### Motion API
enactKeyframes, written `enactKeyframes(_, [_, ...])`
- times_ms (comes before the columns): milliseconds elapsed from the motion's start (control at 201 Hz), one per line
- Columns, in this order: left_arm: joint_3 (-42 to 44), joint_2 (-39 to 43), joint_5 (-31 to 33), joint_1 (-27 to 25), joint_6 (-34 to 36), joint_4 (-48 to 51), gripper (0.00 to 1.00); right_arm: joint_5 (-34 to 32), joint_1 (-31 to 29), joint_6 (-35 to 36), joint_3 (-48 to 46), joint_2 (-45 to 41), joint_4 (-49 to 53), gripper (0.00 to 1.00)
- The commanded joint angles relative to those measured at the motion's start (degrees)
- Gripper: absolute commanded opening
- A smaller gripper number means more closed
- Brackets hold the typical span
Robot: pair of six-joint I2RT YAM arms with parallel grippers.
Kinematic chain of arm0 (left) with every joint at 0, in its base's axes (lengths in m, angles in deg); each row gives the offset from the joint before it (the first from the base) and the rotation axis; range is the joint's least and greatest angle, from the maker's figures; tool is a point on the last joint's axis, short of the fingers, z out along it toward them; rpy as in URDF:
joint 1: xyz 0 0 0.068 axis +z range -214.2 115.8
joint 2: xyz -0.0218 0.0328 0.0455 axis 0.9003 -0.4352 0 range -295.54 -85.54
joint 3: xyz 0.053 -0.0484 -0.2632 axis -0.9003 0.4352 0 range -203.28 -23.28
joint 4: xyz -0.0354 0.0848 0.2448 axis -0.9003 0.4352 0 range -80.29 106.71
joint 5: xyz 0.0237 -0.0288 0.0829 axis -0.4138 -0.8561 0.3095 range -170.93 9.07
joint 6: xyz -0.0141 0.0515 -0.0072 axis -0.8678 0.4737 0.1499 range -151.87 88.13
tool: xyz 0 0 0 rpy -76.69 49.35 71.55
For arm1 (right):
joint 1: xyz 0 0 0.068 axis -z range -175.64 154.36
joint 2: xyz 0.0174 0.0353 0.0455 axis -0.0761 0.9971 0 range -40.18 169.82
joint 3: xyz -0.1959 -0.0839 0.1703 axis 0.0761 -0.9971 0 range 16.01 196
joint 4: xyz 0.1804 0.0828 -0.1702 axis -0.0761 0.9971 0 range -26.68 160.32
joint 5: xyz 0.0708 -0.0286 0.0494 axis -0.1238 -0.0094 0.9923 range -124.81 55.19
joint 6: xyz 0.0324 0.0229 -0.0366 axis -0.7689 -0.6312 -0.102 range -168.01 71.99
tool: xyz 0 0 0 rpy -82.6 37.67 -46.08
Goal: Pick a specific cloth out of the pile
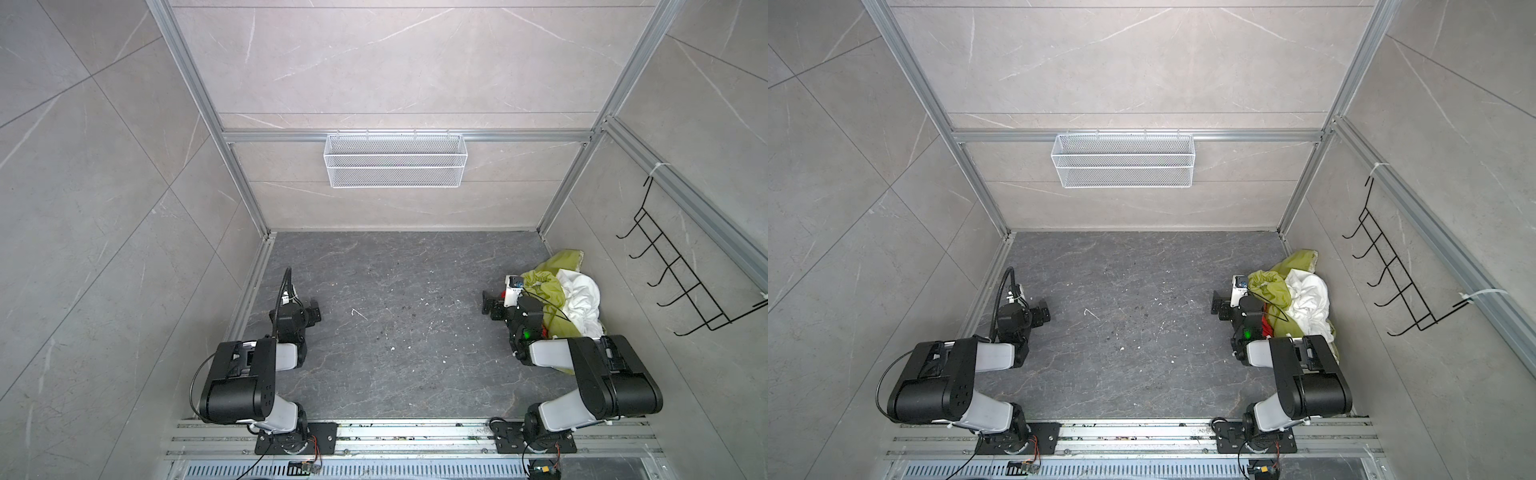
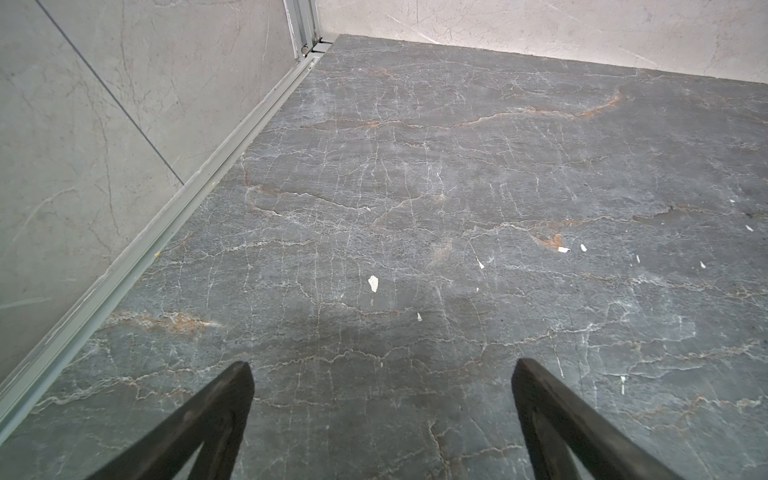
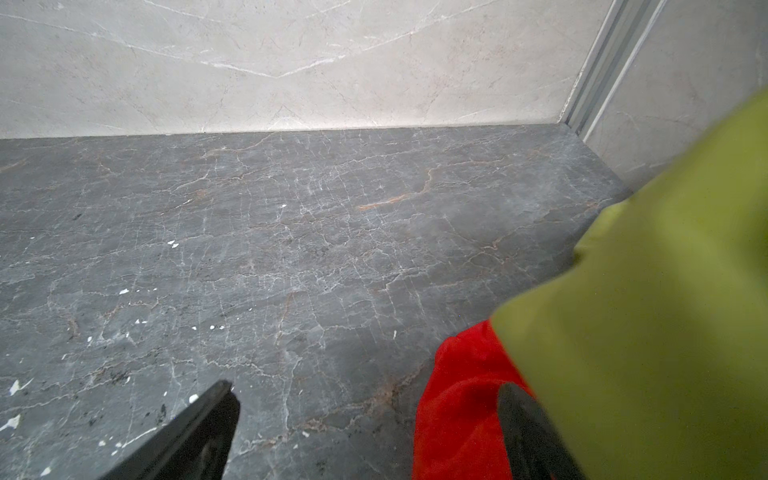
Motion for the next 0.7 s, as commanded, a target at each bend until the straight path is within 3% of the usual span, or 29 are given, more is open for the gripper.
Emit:
enactKeyframes(0, [-1.3,0.2,0.4,0.0,0.6,-2.6,1.0,-0.1,0.3,0.0,0.0,0.0,-0.3,1.0])
enactKeyframes(353, [-1.0,0.2,1.0,-0.5,0.9,-3.3,1.0,-0.1,0.3,-0.1,0.2,0.0,0.0,1.0])
enactKeyframes(488, [-0.2,-0.2,5.1,-3.8,3.2,-6.1,1.0,-0.1,0.3,0.0,0.2,0.0,0.0,1.0])
enactKeyframes(697, [-1.5,-0.1,2.0,-1.4,1.5,-3.0,1.0,-0.4,0.3,0.3,0.2,-0.1,0.1,1.0])
